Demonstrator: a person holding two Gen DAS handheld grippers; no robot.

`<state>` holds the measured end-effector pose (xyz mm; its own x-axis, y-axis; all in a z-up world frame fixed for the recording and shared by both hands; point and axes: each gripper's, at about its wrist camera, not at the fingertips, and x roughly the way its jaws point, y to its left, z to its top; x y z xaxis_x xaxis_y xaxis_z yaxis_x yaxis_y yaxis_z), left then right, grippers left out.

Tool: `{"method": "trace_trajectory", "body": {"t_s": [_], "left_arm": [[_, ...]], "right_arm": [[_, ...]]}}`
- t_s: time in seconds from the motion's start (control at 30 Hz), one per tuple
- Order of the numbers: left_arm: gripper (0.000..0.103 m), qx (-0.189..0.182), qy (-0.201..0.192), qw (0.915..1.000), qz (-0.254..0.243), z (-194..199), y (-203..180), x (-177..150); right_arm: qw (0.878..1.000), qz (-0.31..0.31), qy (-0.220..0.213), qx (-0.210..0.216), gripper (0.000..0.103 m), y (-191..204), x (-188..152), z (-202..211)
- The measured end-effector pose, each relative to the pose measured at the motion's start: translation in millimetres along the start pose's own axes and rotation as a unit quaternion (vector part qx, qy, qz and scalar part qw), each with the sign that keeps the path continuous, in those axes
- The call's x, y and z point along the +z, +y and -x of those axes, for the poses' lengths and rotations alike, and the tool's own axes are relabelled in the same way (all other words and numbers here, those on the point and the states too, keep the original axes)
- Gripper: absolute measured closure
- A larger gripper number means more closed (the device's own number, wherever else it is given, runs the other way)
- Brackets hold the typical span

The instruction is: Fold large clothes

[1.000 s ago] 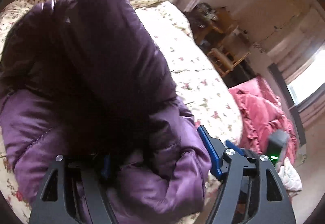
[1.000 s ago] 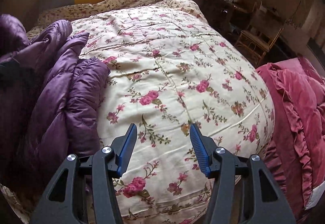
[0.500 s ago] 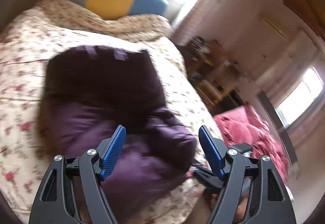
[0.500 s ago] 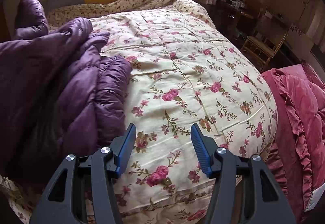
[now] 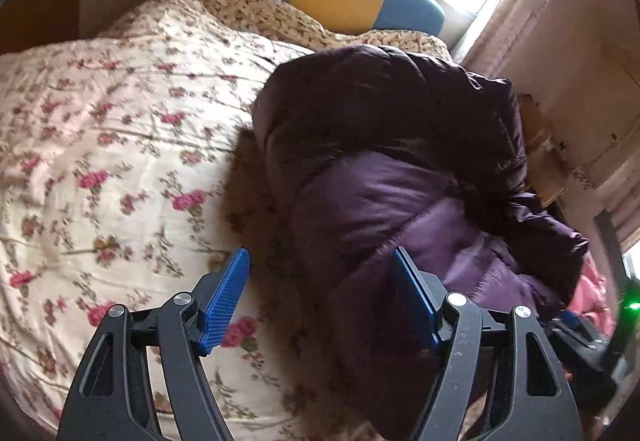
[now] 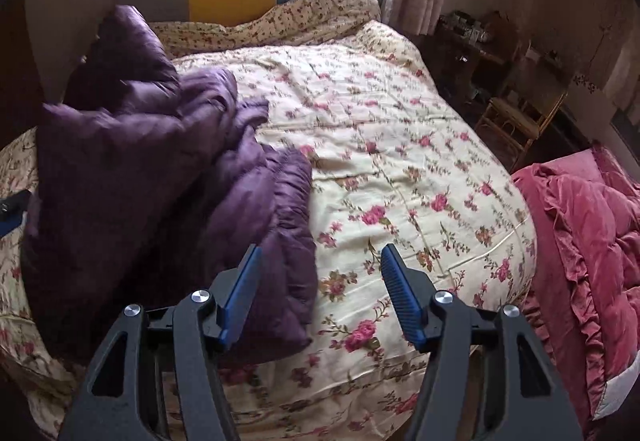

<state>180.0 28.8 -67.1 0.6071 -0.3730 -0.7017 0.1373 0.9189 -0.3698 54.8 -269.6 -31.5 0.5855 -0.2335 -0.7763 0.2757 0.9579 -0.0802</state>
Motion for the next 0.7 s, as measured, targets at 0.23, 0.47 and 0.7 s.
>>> {"method": "trace_trajectory", "body": {"t_s": [0.23, 0.47, 0.7], "left_arm": [[0.031, 0.012, -0.008, 0.9995, -0.028, -7, -17, 8], [0.032, 0.004, -0.004, 0.9990, -0.045, -15, -22, 15], [0.036, -0.003, 0.002, 0.9982, -0.059, -21, -23, 21]], "right_arm": [[1.000, 0.014, -0.022, 0.000, 0.042, 32, 18, 33], [0.999, 0.024, -0.042, 0.007, 0.042, 58, 33, 63], [0.998, 0.042, -0.029, -0.027, 0.046, 81, 32, 58]]}}
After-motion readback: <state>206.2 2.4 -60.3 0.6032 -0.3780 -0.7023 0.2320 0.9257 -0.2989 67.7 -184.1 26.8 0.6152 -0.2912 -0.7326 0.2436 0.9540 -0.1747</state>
